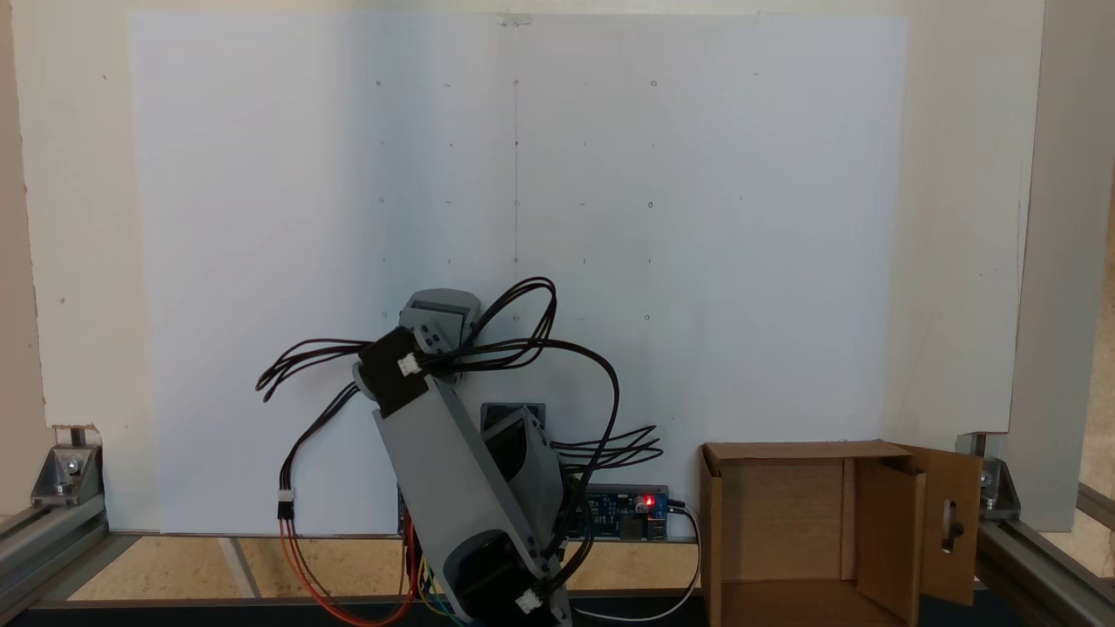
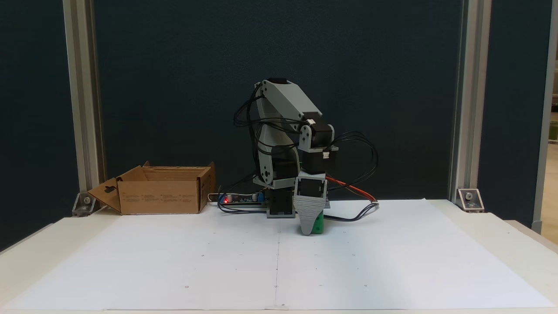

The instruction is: Grasp a green dice and put it in the bin.

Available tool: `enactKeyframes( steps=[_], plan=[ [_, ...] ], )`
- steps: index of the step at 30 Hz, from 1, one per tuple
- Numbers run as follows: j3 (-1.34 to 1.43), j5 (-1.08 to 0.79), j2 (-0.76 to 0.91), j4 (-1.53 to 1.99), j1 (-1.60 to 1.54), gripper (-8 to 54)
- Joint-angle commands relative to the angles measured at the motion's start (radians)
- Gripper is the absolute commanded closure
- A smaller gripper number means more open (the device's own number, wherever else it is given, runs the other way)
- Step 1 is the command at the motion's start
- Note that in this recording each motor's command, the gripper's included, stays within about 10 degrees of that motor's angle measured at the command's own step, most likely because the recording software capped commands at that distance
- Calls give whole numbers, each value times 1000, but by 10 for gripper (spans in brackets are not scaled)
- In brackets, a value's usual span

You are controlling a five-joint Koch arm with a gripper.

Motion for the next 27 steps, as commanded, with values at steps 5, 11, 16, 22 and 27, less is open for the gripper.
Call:
enactKeyframes(
  steps=[5, 11, 16, 22, 27],
  plan=[
    [-238, 71, 44, 237, 100, 341],
    [-635, 66, 86, 556, 189, 341],
    [-958, 34, 86, 805, 258, 341],
    [-1109, -135, 83, 961, 514, 341],
    [-1109, -296, 83, 931, 868, 341]
  ],
)
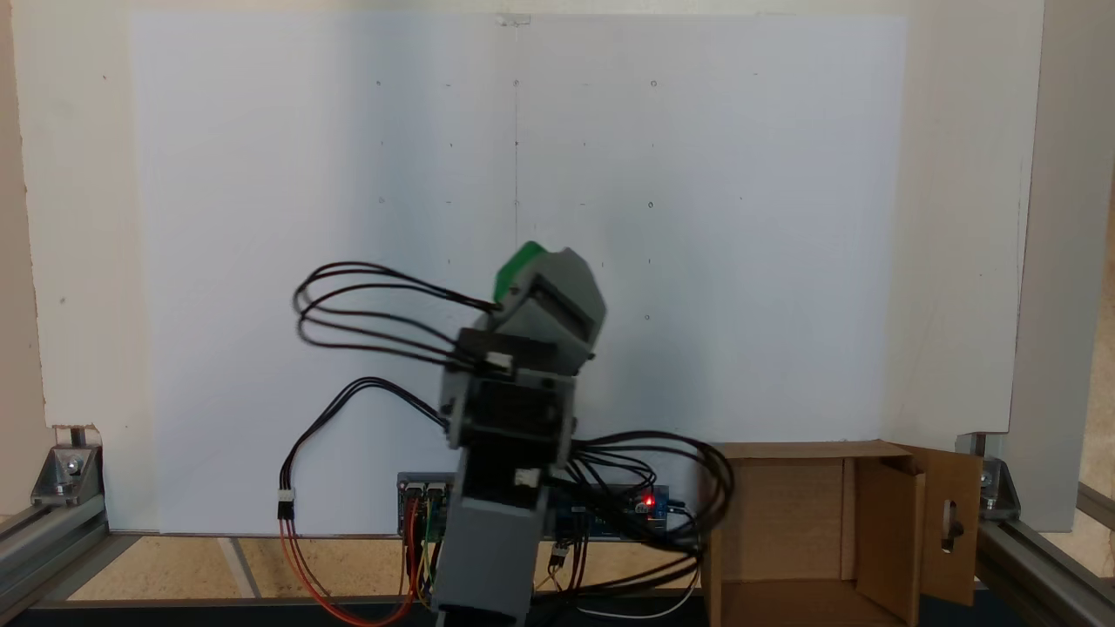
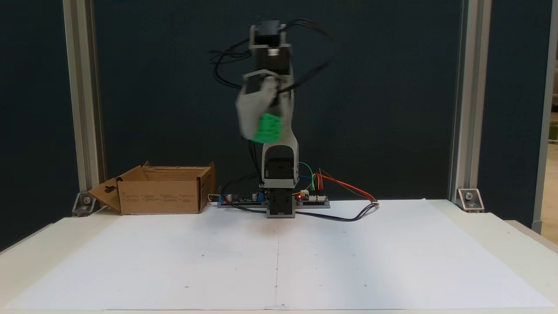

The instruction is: Grasp a green dice and put it in the bin.

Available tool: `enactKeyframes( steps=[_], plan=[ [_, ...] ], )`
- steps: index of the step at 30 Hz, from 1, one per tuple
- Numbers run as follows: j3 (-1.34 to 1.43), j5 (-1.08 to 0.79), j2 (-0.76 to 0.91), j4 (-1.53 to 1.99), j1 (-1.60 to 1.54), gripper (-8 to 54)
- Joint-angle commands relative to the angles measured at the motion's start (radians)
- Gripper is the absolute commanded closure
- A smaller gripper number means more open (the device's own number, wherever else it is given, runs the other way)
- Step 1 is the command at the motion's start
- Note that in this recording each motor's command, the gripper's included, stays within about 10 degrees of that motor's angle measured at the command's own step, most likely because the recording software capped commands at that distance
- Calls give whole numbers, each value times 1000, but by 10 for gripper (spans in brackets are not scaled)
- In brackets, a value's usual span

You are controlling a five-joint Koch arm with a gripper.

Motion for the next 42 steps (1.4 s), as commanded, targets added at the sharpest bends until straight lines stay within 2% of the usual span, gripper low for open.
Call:
enactKeyframes(
  steps=[1, 5, 13, 21, 25, 28, 29, 30, 34, 37, 39, 42],
  plan=[
    [-35, -167, 18, 117, 161, 341],
    [-38, -323, 17, 75, 483, 341],
    [-49, -632, -95, -118, 1050, 341],
    [-51, -948, -293, -454, 1627, 341],
    [-51, -1092, -417, -520, 1718, 341],
    [-48, -1131, -476, -518, 1727, 341],
    [-41, -1131, -494, -518, 1727, 266],
    [-34, -1131, -503, -518, 1727, 154],
    [-26, -1129, -514, -522, 1727, 13],
    [-29, -1115, -514, -583, 1701, 12],
    [-32, -1022, -491, -647, 1649, 12],
    [-34, -846, -336, -770, 1506, 18]
  ],
)
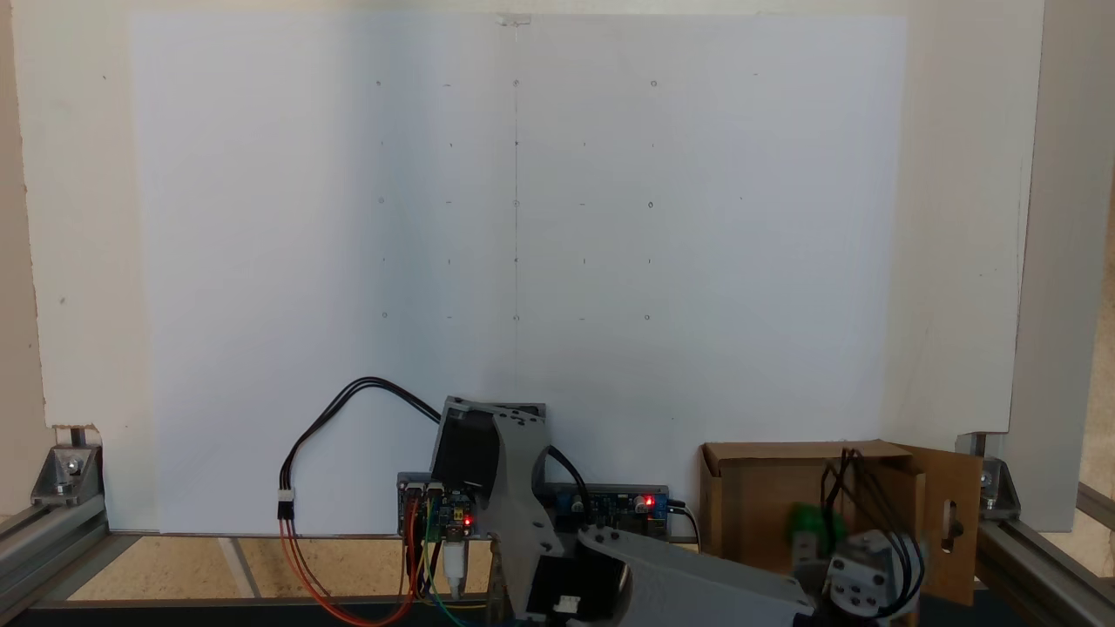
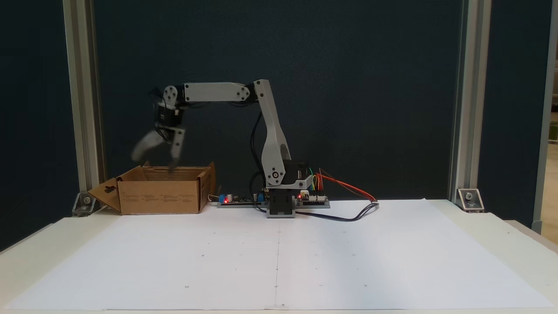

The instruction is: Grasp a green dice and put it in the bin.

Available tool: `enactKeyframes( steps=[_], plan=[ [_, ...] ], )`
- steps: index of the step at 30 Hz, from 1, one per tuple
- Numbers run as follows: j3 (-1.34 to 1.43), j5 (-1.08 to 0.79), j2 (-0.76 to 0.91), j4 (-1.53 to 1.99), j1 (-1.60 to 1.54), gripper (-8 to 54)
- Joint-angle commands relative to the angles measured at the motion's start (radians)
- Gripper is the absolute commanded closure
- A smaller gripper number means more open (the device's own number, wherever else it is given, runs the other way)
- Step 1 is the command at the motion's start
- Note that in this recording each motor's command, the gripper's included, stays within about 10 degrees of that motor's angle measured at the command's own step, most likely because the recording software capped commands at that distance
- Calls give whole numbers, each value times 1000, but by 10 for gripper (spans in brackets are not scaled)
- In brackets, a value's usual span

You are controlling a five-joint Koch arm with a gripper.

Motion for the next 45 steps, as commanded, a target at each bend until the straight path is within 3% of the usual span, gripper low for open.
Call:
enactKeyframes(
  steps=[1, 9, 18, 24, 35, 45],
  plan=[
    [-34, 167, 167, -103, -126, 18],
    [-18, 480, 486, -89, -673, 19],
    [337, 497, 733, -109, -1330, 7],
    [687, 492, 868, -356, -1750, 6],
    [951, 489, 991, -834, -1802, 6],
    [1210, 482, 1000, -1256, -1750, 17]
  ],
)
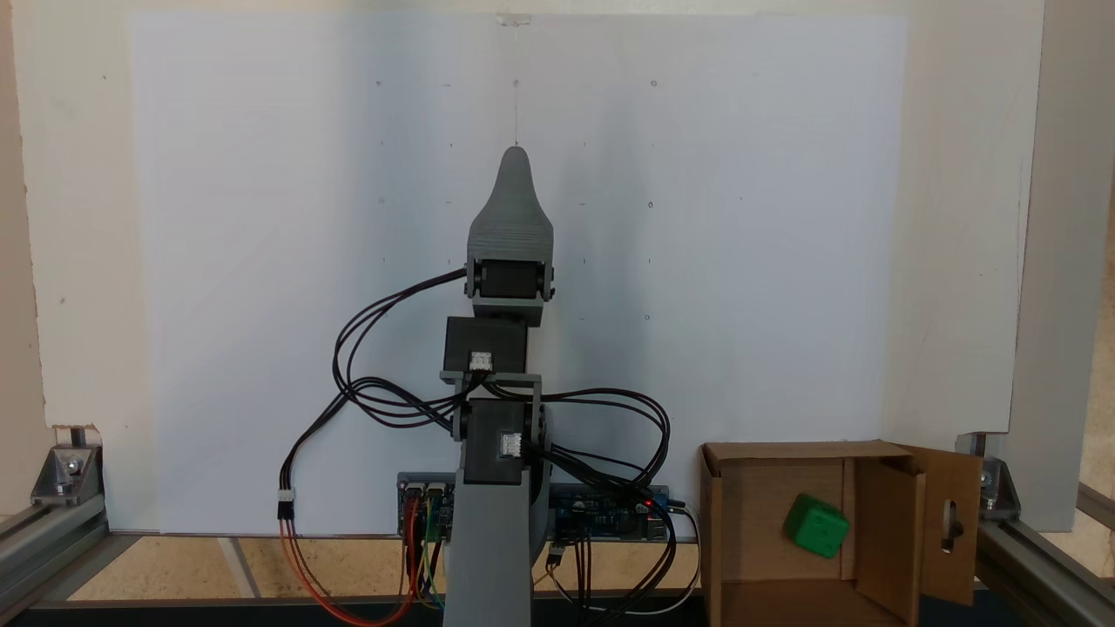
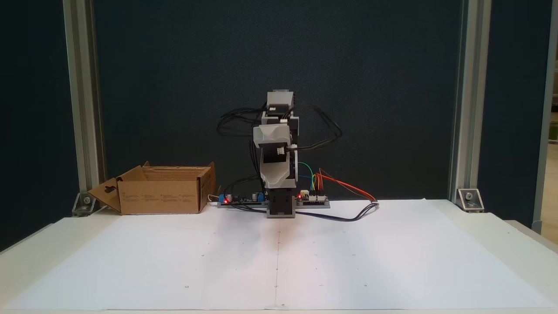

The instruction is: Grasp a green dice and put it in the bin.

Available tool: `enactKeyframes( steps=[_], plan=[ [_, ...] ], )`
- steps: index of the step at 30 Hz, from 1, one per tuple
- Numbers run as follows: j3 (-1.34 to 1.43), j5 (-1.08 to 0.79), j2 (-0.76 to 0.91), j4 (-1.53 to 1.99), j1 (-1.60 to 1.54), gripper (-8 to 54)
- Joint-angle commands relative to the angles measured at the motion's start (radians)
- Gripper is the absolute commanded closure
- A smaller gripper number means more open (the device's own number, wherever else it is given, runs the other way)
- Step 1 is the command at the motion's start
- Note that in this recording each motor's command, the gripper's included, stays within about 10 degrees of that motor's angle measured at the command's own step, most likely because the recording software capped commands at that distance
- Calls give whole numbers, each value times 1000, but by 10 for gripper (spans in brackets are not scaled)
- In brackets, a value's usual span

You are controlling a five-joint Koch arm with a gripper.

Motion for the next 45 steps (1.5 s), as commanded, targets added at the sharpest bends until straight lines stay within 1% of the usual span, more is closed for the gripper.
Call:
enactKeyframes(
  steps=[1, 19, 26, 45],
  plan=[
    [0, 28, 115, -165, 8, 17],
    [522, 26, 114, -891, 5, 24],
    [627, 31, 110, -1162, 5, 11],
    [627, 29, 109, -1157, 2, 8]
  ],
)
